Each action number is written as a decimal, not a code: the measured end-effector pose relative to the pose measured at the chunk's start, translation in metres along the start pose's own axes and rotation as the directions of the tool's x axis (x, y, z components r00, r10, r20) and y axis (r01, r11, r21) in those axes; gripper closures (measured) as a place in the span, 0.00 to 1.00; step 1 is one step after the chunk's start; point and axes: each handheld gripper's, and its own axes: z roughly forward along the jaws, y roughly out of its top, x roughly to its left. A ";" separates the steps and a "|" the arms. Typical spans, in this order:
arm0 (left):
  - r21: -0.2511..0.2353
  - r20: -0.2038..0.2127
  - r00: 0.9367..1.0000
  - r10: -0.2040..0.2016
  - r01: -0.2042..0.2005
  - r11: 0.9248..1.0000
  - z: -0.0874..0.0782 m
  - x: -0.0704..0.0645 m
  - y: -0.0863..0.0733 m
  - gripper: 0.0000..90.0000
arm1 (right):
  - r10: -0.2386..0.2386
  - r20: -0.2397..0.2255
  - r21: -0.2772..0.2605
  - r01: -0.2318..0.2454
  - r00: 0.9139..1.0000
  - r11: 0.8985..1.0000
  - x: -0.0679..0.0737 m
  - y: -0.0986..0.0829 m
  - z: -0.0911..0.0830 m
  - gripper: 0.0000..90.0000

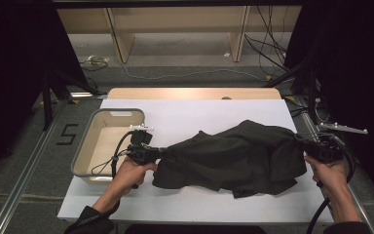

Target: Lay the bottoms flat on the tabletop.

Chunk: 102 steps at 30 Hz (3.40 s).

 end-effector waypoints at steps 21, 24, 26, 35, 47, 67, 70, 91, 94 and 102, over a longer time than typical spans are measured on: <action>0.168 -0.026 0.992 0.124 -0.118 0.979 0.035 -0.025 -0.034 0.52 | -0.147 -0.030 0.155 0.150 0.989 0.976 0.029 -0.053 0.005 0.97; 0.090 0.005 0.995 0.099 -0.099 0.991 0.024 -0.028 -0.021 0.41 | -0.143 -0.041 0.149 0.147 0.989 0.978 0.030 -0.053 0.006 0.96; 0.070 0.027 0.994 0.101 -0.103 0.992 0.022 -0.032 -0.015 0.37 | -0.143 -0.044 0.147 0.148 0.989 0.978 0.030 -0.052 0.006 0.96; 0.036 0.013 0.994 0.111 -0.111 0.993 0.041 -0.052 0.011 0.33 | -0.139 -0.051 0.132 0.145 0.989 0.981 0.033 -0.050 0.005 0.94; 0.069 0.076 0.987 0.140 -0.145 0.987 0.075 -0.059 0.004 0.92 | -0.145 -0.049 0.066 0.148 0.988 0.987 0.029 -0.035 -0.005 0.56; 0.114 0.124 0.980 0.155 -0.170 0.979 0.080 -0.069 -0.007 0.92 | -0.235 -0.233 0.044 0.251 0.944 0.967 0.085 0.034 0.028 0.34; 0.119 0.130 0.979 0.155 -0.170 0.978 0.081 -0.069 -0.007 0.92 | -0.249 -0.272 0.070 0.277 0.930 0.958 0.095 0.040 0.038 0.31; 0.083 0.139 0.985 0.098 -0.110 0.990 0.071 -0.058 0.001 0.57 | -0.326 -0.262 0.173 0.376 0.909 0.910 0.125 0.026 0.068 0.66; 0.051 0.150 0.986 0.075 -0.083 0.995 0.068 -0.055 0.006 0.55 | -0.328 -0.260 0.163 0.376 0.908 0.912 0.124 0.027 0.066 0.84; -0.017 0.122 0.988 0.090 -0.089 0.996 0.056 -0.054 0.018 0.95 | -0.329 -0.231 0.095 0.358 0.916 0.929 0.121 0.049 0.052 0.93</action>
